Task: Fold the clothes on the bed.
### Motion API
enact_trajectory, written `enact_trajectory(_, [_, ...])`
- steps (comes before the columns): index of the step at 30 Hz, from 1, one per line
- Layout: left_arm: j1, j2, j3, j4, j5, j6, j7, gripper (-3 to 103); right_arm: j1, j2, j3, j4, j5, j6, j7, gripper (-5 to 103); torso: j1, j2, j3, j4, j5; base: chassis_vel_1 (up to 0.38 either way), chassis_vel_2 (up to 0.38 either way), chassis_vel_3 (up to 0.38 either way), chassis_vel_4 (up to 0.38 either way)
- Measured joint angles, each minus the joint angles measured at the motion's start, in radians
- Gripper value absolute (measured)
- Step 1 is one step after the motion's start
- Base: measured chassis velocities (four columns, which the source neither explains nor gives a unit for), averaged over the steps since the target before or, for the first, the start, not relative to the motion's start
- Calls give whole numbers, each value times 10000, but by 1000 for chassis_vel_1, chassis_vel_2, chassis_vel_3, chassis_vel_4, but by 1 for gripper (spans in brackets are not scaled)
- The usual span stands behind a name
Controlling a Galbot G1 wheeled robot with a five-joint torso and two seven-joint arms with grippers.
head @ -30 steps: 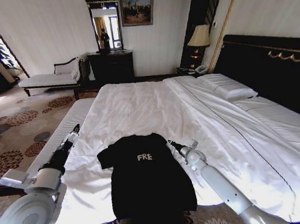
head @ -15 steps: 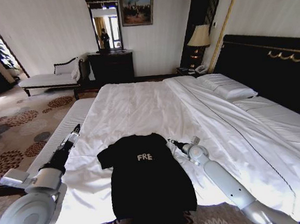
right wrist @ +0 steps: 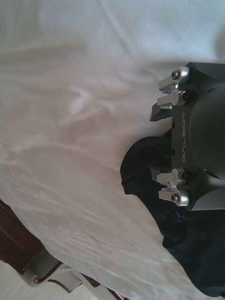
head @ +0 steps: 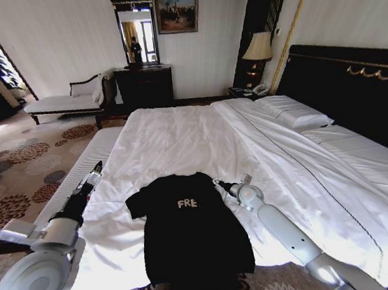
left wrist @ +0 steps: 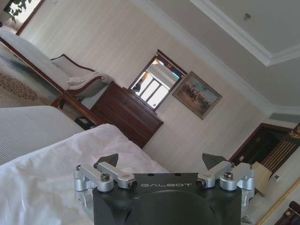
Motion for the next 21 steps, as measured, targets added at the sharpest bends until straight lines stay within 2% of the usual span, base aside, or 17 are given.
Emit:
enact_trajectory(3, [0, -33, 31, 0, 12, -1, -4, 100, -13, 2, -32, -27, -10, -4, 9, 38, 0, 0, 0, 0, 0, 0, 0, 0, 0])
enact_trajectory(8, [5, -41, 35, 1, 26, -1, -9, 100, 27, 48, -67, -83, -42, -4, 4, 28, 0, 0, 0, -1, 0, 0, 0, 0, 0])
enact_trajectory(12, [26, -60, 8, 0, 32, -4, -16, 100, 175, 137, -126, -139, -63, -4, -10, 7, -1, 0, 0, 1, 0, 0, 0, 0, 0])
enact_trajectory(16, [40, -77, -20, 0, 41, -13, -18, 100, 247, 154, -199, -143, -89, -4, -26, 1, 0, 0, 0, 0, 0, 0, 0, 0, 0])
enact_trajectory(21, [61, -101, -38, 0, 49, -25, -24, 100, 379, 142, -304, -217, -338, 4, -100, 0, -1, 1, 0, 0, 1, 0, 0, 0, 0])
